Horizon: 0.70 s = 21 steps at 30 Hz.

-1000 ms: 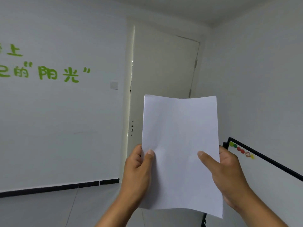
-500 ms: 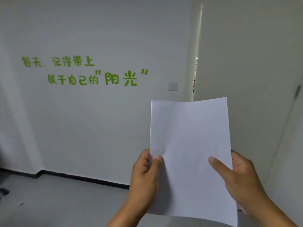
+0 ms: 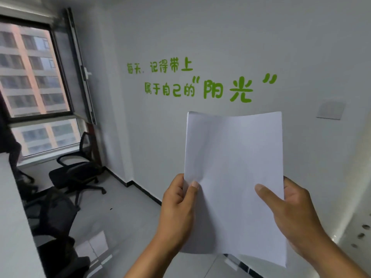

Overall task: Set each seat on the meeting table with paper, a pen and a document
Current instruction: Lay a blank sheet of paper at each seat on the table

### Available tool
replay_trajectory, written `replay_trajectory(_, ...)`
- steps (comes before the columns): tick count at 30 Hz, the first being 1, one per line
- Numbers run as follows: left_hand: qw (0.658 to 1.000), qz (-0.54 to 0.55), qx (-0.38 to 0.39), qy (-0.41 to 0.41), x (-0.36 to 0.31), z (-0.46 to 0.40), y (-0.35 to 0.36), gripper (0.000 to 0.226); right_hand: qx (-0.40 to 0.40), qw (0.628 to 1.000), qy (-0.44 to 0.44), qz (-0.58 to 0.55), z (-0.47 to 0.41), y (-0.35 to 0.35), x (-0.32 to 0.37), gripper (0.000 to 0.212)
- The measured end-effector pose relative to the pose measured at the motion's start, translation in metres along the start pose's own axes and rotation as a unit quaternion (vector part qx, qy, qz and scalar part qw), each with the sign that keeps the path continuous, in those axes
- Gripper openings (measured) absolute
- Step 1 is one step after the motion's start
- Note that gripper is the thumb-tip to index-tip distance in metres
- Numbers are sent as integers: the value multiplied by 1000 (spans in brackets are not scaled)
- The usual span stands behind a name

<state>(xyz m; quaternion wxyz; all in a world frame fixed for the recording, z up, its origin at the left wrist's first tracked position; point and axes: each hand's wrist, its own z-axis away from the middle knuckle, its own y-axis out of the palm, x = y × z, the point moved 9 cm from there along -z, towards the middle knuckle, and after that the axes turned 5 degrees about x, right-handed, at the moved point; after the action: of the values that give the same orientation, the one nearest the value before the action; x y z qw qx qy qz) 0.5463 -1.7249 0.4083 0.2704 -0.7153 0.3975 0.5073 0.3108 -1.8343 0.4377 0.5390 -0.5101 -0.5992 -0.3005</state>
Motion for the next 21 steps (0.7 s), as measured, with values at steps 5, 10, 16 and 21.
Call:
replay_trajectory(5,998,12,-62,-26,66,-95,-30,18,54,998,-3,-12,-114,65,-30,13)
replay_trajectory(10,992,43,-100,-63,113,-189,-61,14,98,995,-1,-6,-220,128,-42,16)
replay_trajectory(16,983,7,-164,-83,145,-281,-123,13,157,987,2,-39,-328,217,-56,20)
replay_trajectory(21,966,-23,-240,-98,177,-328,-188,17,235,970,-7,-69,-404,315,-71,20)
